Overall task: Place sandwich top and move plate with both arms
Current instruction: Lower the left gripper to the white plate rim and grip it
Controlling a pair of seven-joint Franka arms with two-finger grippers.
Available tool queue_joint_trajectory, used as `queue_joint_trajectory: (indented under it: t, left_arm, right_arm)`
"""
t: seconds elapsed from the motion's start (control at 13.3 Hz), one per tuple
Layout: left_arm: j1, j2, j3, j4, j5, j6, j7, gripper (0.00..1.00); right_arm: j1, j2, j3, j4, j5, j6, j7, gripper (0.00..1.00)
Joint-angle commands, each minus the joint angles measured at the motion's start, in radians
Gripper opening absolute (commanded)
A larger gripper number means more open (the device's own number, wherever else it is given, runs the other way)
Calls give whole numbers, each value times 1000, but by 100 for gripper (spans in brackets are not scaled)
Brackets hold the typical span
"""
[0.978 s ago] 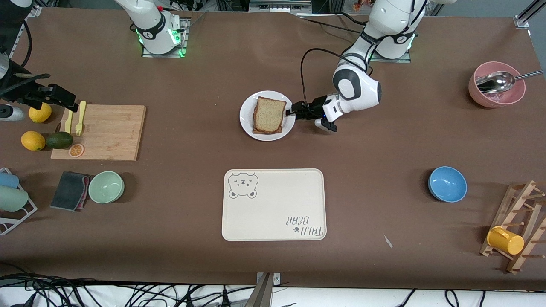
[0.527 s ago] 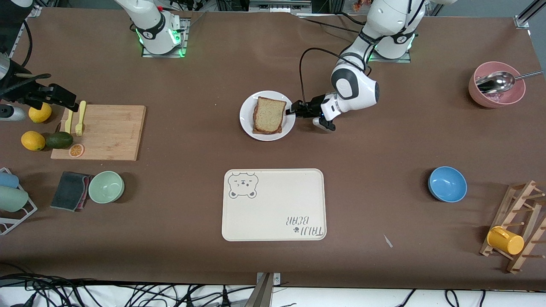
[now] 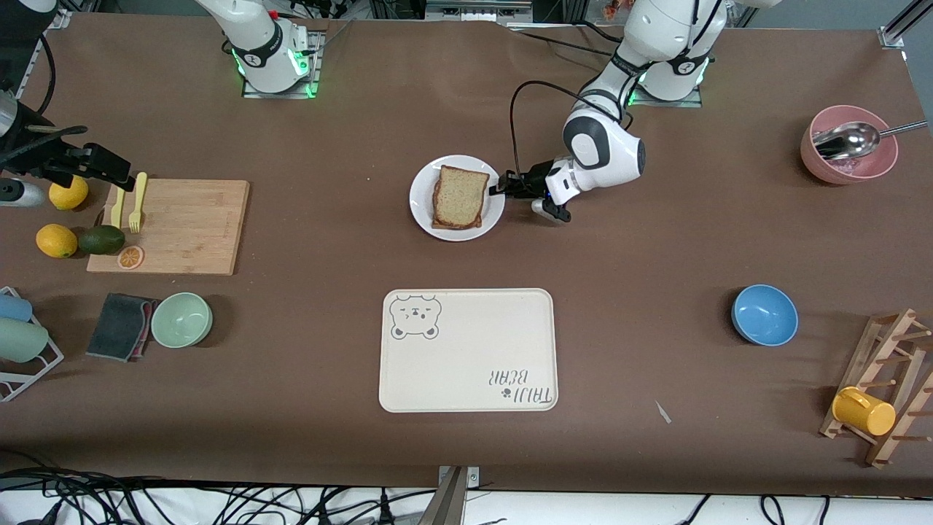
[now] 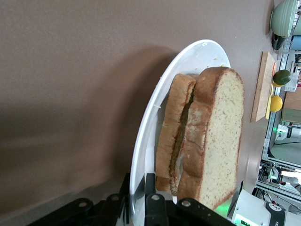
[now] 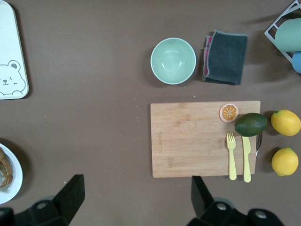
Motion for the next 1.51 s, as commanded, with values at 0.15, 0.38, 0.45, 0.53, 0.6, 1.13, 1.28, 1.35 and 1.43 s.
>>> queue_joint_trajectory:
  t: [0.15, 0.38, 0.45, 0.53, 0.6, 1.13, 1.28, 1.35, 1.43]
  left_arm:
    - [-13, -2, 5, -7, -41, -3, 41, 2]
    - [-13, 0, 7, -7, -41, -3, 41, 0]
    - [-13, 0, 5, -7, -41, -3, 41, 0]
    - [-13, 0, 5, -7, -41, -4, 41, 0]
    - [-11, -2, 5, -7, -41, -6, 41, 0]
    - [38, -19, 5, -4, -41, -50, 35, 0]
    - [61, -28, 5, -1, -42, -64, 27, 0]
    - [81, -29, 5, 2, -42, -75, 26, 0]
    - [93, -34, 5, 4, -42, -86, 24, 0]
  right_arm:
    - [-11, -15, 7, -6, 13, -6, -15, 100]
    - [-11, -14, 7, -6, 13, -8, -16, 100]
    - [-11, -14, 7, -6, 13, -8, -15, 100]
    - [-11, -14, 7, -6, 13, -8, -15, 100]
    - [-11, -12, 7, -5, 13, -6, -15, 100]
    - [-11, -8, 3, 5, 13, -12, -18, 100]
    - [-11, -8, 1, 5, 13, -12, -18, 100]
    - [-11, -8, 3, 5, 13, -12, -18, 100]
    - [-11, -9, 3, 5, 13, -12, -16, 100]
